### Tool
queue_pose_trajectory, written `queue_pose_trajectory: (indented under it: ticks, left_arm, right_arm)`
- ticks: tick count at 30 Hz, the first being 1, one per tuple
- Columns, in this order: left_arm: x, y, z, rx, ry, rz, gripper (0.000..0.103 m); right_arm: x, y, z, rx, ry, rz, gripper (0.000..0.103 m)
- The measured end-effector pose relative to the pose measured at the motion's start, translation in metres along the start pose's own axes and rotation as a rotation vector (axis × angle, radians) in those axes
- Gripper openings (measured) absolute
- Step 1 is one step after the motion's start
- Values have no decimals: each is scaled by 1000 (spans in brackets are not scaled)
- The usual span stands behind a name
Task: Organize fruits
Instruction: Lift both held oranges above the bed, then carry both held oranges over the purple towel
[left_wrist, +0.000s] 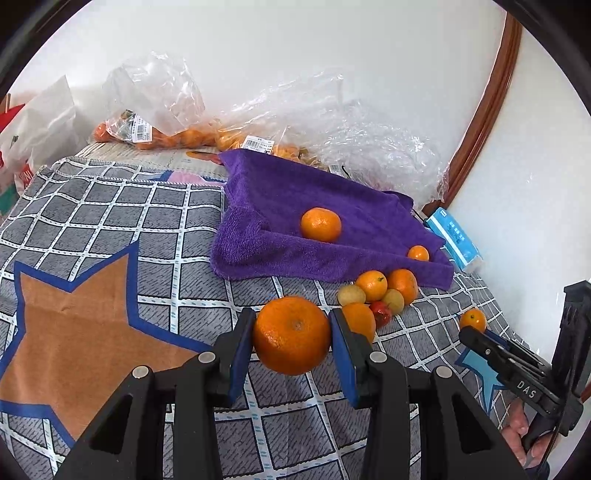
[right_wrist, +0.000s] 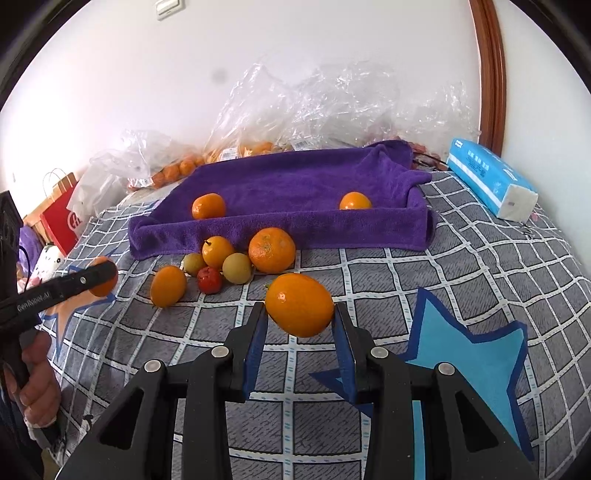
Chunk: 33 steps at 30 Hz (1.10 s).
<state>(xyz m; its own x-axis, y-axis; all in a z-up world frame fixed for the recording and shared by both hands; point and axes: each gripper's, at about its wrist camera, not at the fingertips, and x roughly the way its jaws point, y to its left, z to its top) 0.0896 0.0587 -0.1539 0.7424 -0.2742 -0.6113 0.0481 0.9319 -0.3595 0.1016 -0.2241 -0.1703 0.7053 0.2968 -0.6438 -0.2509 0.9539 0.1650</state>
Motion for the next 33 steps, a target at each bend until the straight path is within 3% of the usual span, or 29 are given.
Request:
queue_pose_trajectory:
  ticks: [12, 17, 22, 33]
  left_arm:
    - [-11, -1, 1, 3, -51, -1, 38]
    - [-18, 1, 4, -38, -25, -31, 38]
    - [-28, -6, 16, 1, -27, 42, 38]
    - [-28, -6, 50, -26, -28, 66, 38]
  right_arm:
    - [-24, 10, 21, 8, -54, 6, 36]
    - [-31, 6, 36, 27, -82, 1, 36]
    - [-33, 1, 45, 37, -97, -21, 36]
    - [-24, -10, 69, 54, -129, -38, 36]
